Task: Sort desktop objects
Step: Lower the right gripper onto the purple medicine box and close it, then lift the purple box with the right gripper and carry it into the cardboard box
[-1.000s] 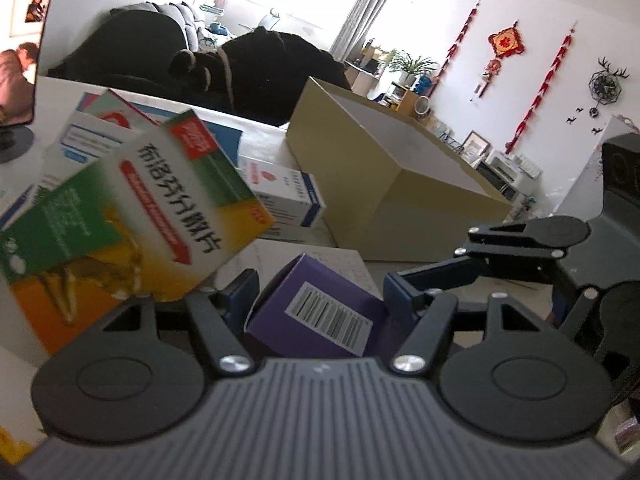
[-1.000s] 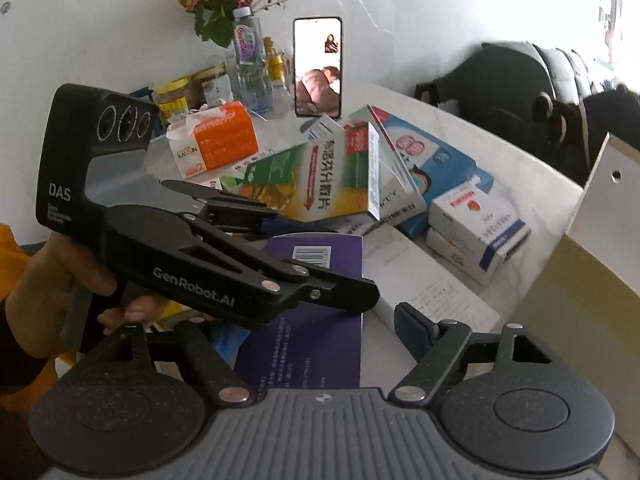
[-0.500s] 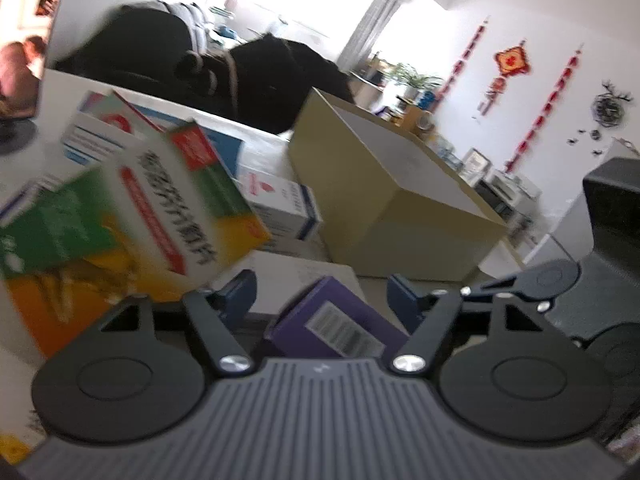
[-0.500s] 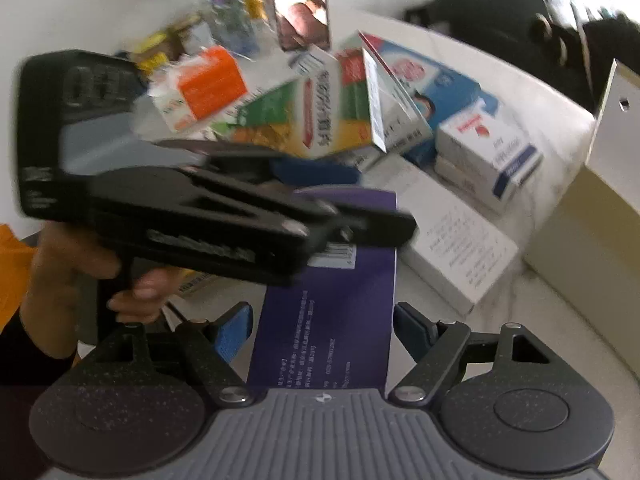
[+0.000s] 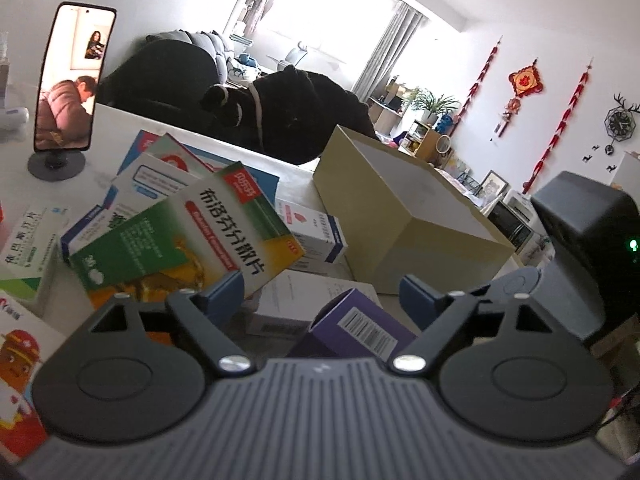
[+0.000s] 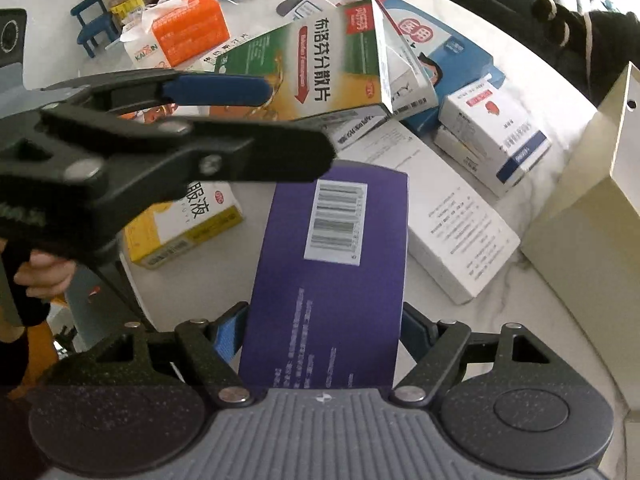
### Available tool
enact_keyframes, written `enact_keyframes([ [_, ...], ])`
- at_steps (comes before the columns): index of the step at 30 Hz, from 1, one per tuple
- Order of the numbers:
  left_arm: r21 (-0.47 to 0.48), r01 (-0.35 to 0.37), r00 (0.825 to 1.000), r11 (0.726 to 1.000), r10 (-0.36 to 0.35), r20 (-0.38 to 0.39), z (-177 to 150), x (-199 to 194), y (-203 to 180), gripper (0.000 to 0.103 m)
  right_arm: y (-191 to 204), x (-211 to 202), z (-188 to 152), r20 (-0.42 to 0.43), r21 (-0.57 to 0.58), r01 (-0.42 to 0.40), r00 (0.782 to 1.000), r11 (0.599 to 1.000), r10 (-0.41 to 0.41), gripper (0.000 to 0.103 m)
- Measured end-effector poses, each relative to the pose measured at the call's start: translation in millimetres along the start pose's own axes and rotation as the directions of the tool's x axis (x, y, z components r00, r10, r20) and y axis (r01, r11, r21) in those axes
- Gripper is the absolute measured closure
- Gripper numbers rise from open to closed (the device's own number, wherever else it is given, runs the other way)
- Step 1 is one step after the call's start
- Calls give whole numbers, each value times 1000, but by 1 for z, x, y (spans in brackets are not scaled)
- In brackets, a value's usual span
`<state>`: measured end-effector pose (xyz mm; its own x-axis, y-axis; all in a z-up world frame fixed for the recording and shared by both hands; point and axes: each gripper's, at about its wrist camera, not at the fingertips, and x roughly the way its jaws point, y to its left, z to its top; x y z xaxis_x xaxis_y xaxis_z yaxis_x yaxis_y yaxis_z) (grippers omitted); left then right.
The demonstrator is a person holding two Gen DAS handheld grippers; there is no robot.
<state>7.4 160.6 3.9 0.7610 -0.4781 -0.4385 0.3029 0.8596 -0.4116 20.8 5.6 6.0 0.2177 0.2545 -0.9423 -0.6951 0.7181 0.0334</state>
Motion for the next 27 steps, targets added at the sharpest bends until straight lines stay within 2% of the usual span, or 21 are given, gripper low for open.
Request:
enact_keyframes([
  [6, -10, -22, 1000, 1000, 22, -7, -2, -2, 6, 17, 4, 5, 3, -69, -45, 23, 997, 999, -27, 28],
  [16, -40, -57, 998, 998, 57, -12, -3, -3, 18, 17, 0, 5, 12, -150, -3, 64, 987, 998, -63, 35],
  [27, -49, -61, 998, 997, 59, -30, -2, 3, 20, 16, -18, -25, 14, -108, 39, 82, 991, 996, -78, 36],
])
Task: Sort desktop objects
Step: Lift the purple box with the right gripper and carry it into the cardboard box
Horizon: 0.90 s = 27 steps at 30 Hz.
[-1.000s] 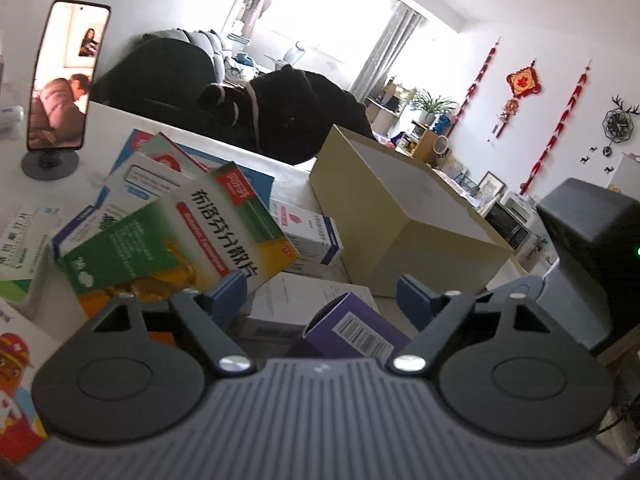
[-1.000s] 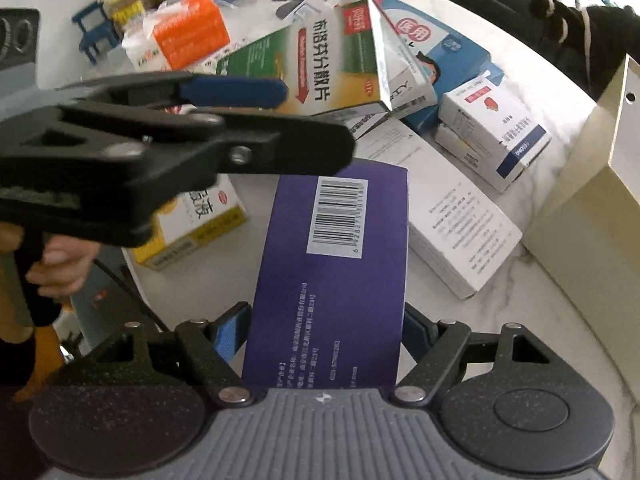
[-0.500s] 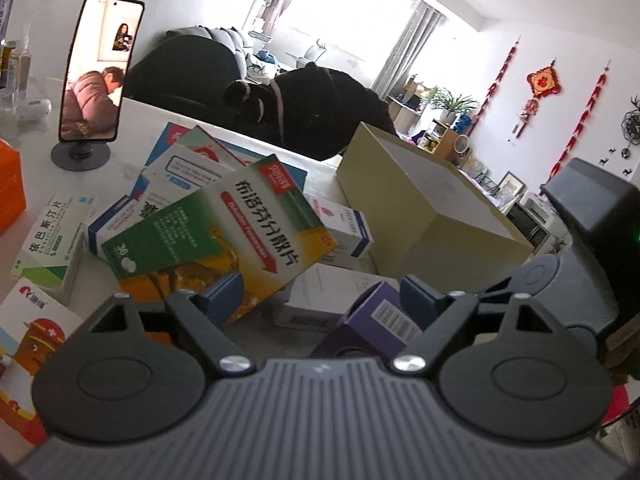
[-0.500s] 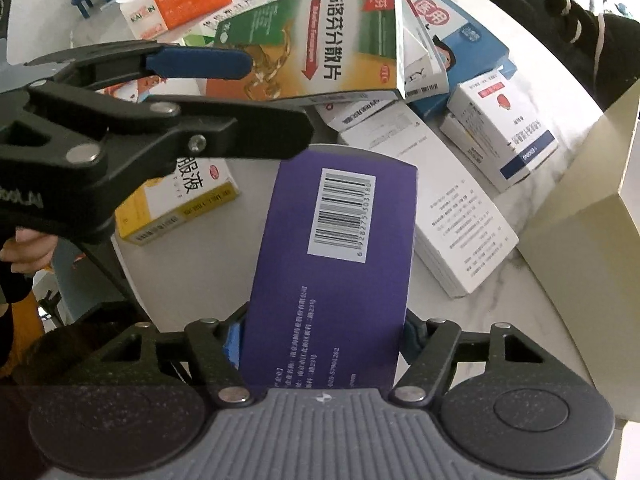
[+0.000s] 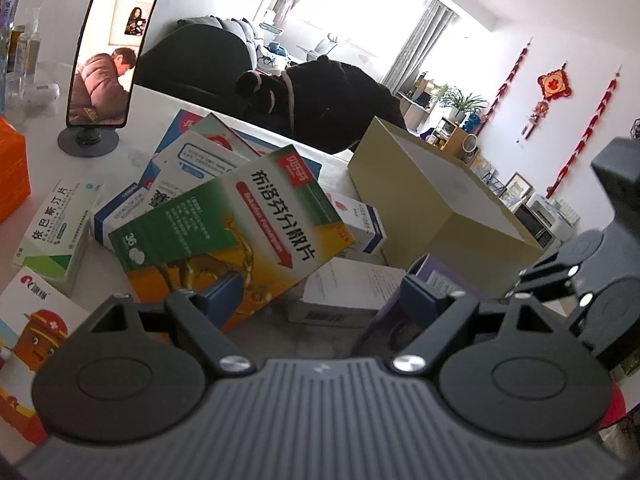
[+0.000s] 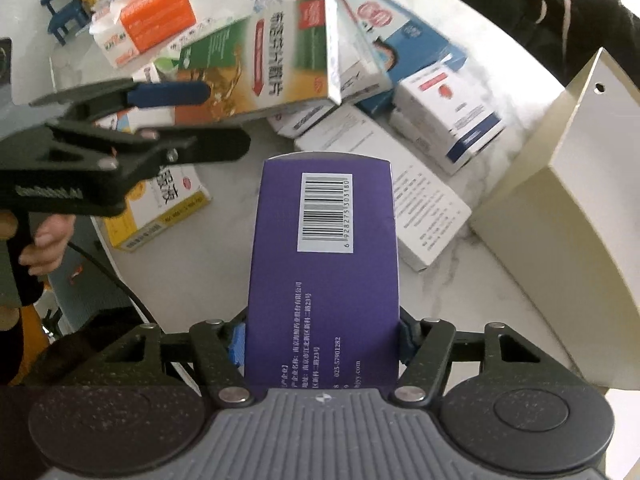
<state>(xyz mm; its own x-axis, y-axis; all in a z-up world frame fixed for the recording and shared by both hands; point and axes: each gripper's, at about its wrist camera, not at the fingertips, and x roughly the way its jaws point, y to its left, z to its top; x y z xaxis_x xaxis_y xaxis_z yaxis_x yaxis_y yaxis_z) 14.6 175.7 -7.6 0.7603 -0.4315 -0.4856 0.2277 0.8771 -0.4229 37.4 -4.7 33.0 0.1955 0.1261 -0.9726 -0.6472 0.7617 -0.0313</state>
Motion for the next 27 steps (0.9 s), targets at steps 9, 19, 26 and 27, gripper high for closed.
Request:
enact_keyframes([
  [9, 12, 2, 1000, 1000, -2, 2, 2, 0, -1, 16, -31, -58, 10, 146, 84, 30, 988, 996, -42, 36],
  [19, 20, 0, 1000, 1000, 0, -23, 0, 7, -3, 16, -95, -99, 26, 271, 243, 50, 955, 969, -118, 36],
  [26, 29, -1, 1000, 1000, 2, -29, 3, 7, -5, 16, -151, -105, 35, 299, 377, 75, 934, 923, -198, 36],
  [27, 30, -1, 1000, 1000, 2, -29, 3, 7, -5, 16, -160, -104, 35, 296, 400, 80, 931, 913, -212, 36],
])
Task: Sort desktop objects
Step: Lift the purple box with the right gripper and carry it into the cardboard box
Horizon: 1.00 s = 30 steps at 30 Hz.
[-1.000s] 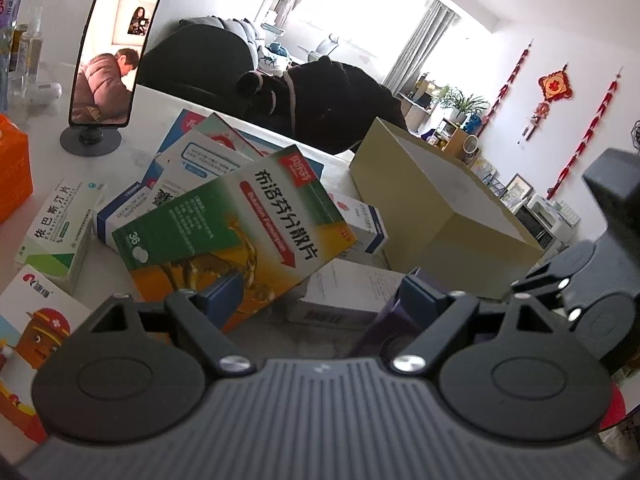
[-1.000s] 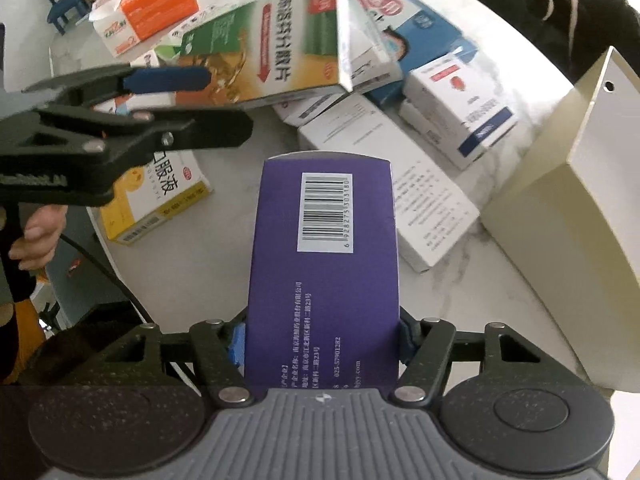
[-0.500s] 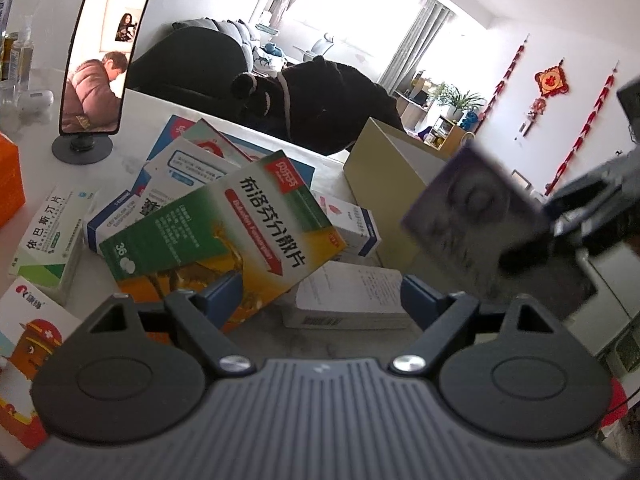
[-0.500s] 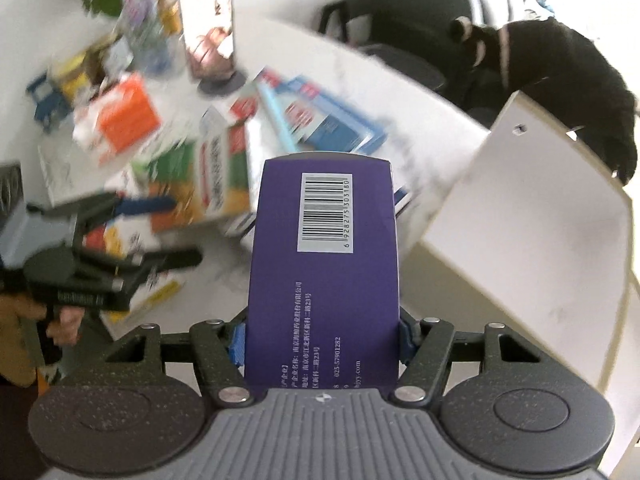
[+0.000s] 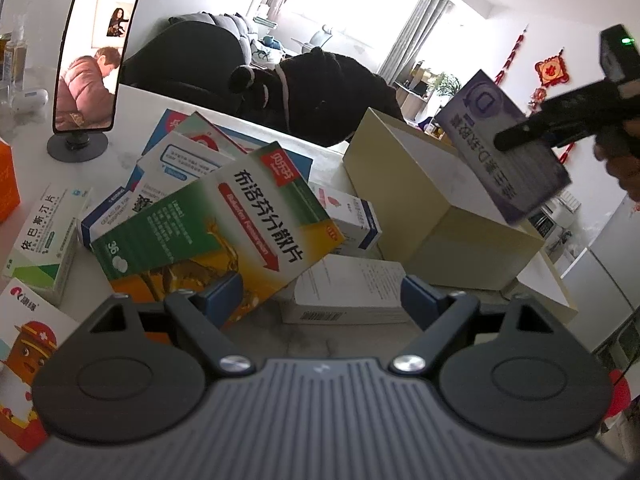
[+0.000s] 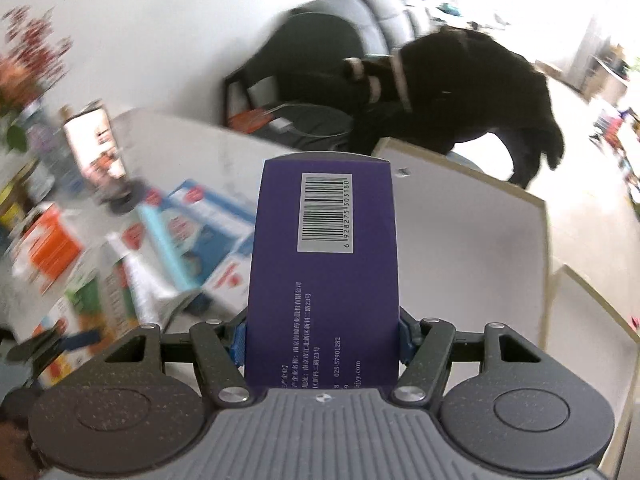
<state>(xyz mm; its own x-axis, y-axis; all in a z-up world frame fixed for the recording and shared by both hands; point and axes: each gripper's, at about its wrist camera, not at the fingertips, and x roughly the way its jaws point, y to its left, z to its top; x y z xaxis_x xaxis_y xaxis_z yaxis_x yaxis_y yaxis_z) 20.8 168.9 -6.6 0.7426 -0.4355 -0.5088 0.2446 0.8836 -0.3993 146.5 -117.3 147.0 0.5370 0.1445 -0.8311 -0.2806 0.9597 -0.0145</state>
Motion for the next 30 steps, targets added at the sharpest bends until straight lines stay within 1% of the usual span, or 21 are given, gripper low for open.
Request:
enact_keyframes([
  [4, 1, -3, 1000, 1000, 3, -4, 0, 0, -1, 16, -32, 17, 9, -8, 85, 55, 998, 995, -55, 36],
  [9, 3, -10, 1000, 1000, 11, -12, 1, 3, -2, 16, -68, 40, 18, -29, 167, 125, 992, 978, -122, 36],
  [13, 11, -14, 1000, 1000, 15, -12, 2, 2, -4, 16, -89, 65, 26, -45, 212, 184, 983, 960, -179, 36],
  [17, 16, -21, 1000, 1000, 21, -13, 2, 1, -5, 16, -105, 95, 31, -75, 224, 246, 969, 943, -235, 36],
  [23, 12, -35, 999, 999, 35, -16, 3, 1, -4, 16, -121, 132, 36, -100, 249, 284, 959, 926, -267, 36],
  [30, 15, -41, 999, 999, 41, -19, 4, 4, -7, 16, -134, 159, 36, -146, 268, 316, 947, 910, -286, 35],
])
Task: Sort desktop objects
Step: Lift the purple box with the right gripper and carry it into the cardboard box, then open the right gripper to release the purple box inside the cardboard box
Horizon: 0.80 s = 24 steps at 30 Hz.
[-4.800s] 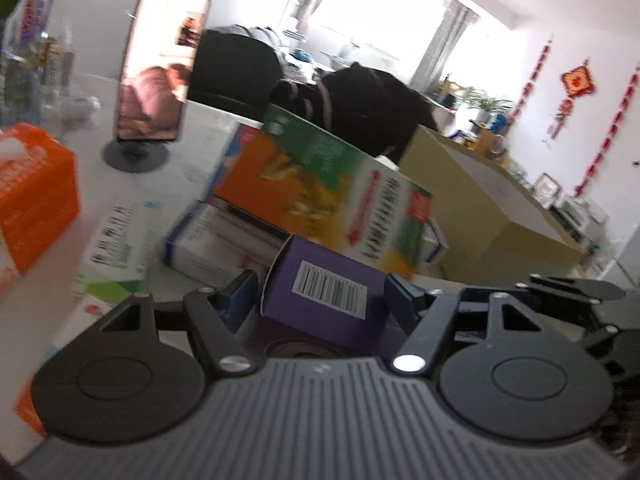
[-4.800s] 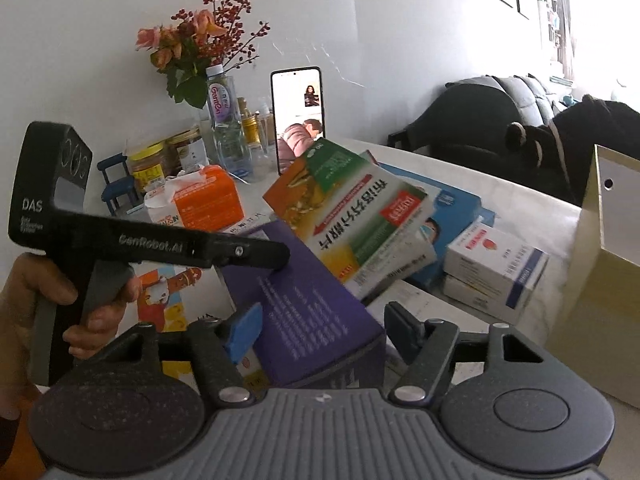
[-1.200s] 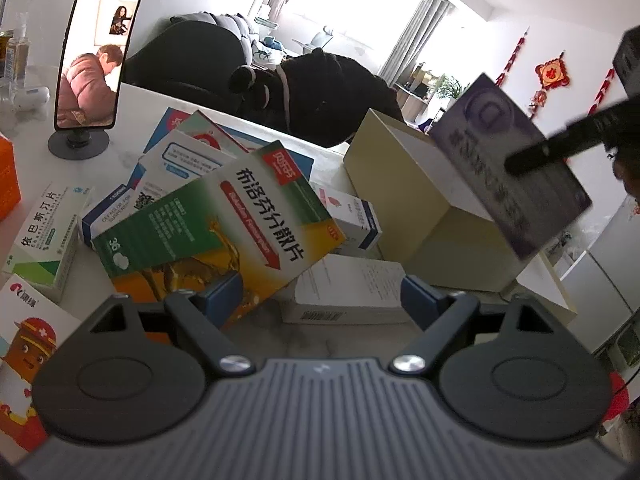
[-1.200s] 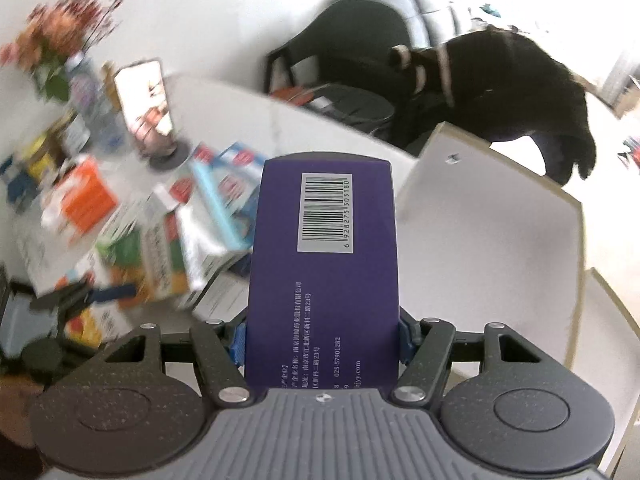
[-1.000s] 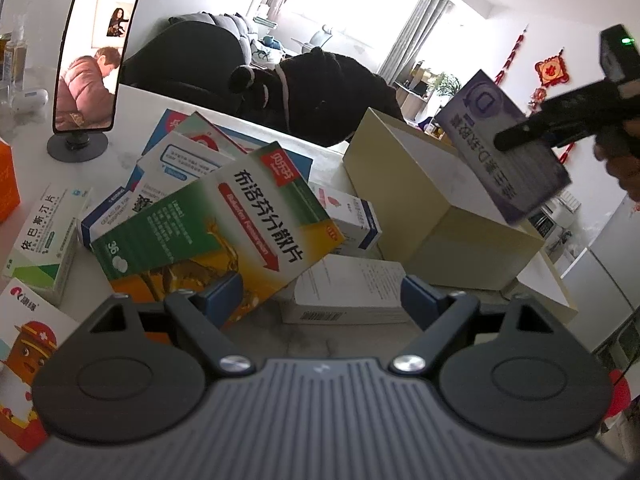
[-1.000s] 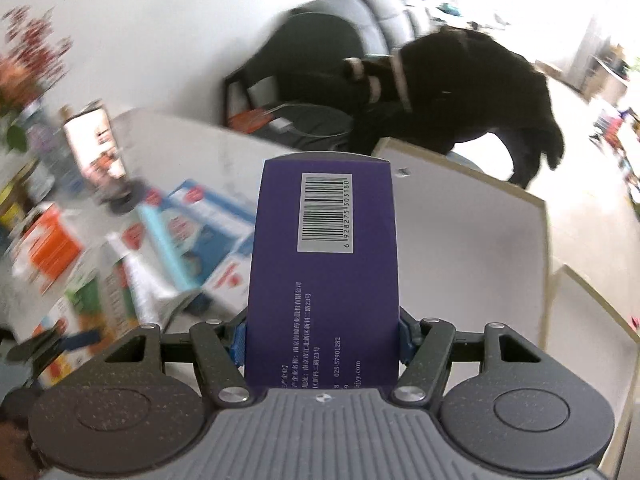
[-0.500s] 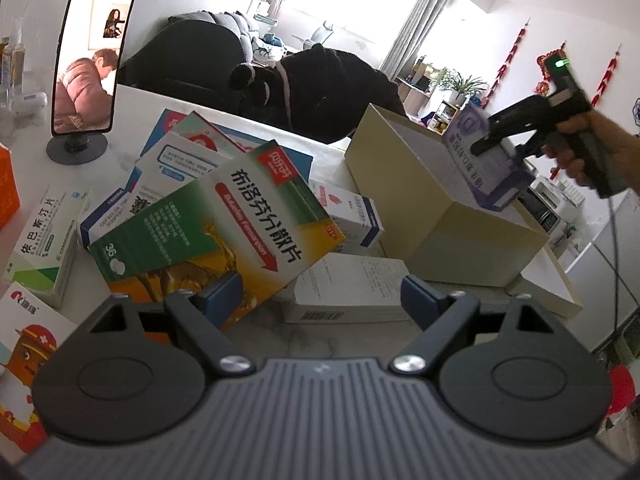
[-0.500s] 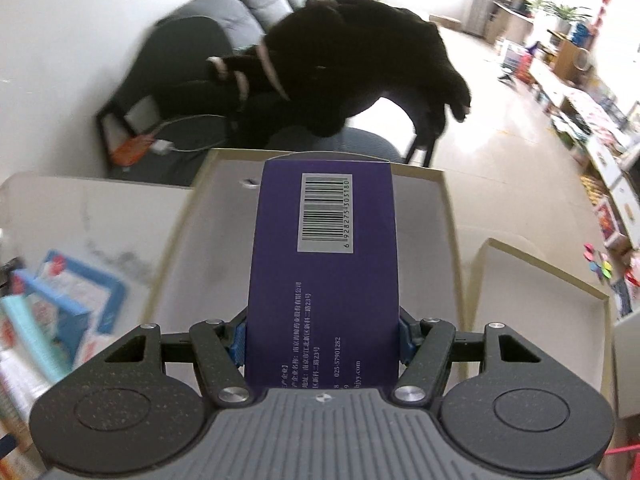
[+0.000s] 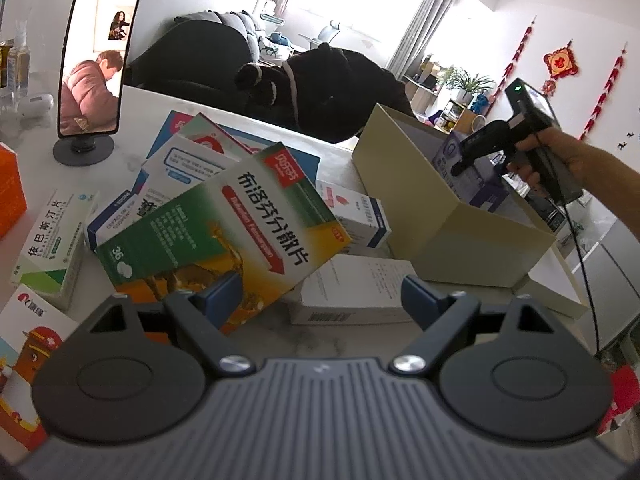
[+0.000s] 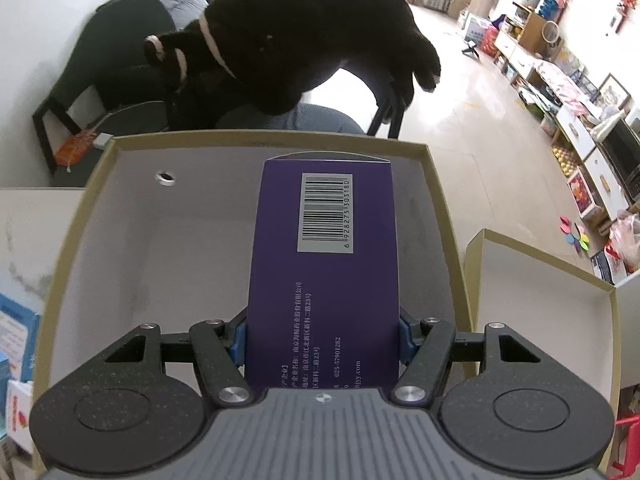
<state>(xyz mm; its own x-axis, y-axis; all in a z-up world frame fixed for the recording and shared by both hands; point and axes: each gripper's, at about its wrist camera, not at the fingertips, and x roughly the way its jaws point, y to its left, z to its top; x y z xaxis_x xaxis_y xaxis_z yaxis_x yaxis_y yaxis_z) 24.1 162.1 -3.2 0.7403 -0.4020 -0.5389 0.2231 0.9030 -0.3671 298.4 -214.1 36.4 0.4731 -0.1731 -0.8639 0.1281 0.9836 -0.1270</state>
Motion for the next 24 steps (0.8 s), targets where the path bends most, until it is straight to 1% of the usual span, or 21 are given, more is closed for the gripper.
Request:
enact_keyframes([
  [12, 12, -13, 1000, 1000, 13, -12, 1, 2, -5, 16, 5, 30, 0, 44, -30, 77, 996, 997, -76, 35],
  [19, 18, -11, 1000, 1000, 11, -20, -1, 4, -11, 16, 8, 38, -6, 92, -104, 121, 989, 987, -112, 35],
  [24, 23, 1, 1000, 1000, 0, -26, -2, 6, -16, 16, 14, 37, -12, 144, -173, 182, 977, 968, -158, 30],
])
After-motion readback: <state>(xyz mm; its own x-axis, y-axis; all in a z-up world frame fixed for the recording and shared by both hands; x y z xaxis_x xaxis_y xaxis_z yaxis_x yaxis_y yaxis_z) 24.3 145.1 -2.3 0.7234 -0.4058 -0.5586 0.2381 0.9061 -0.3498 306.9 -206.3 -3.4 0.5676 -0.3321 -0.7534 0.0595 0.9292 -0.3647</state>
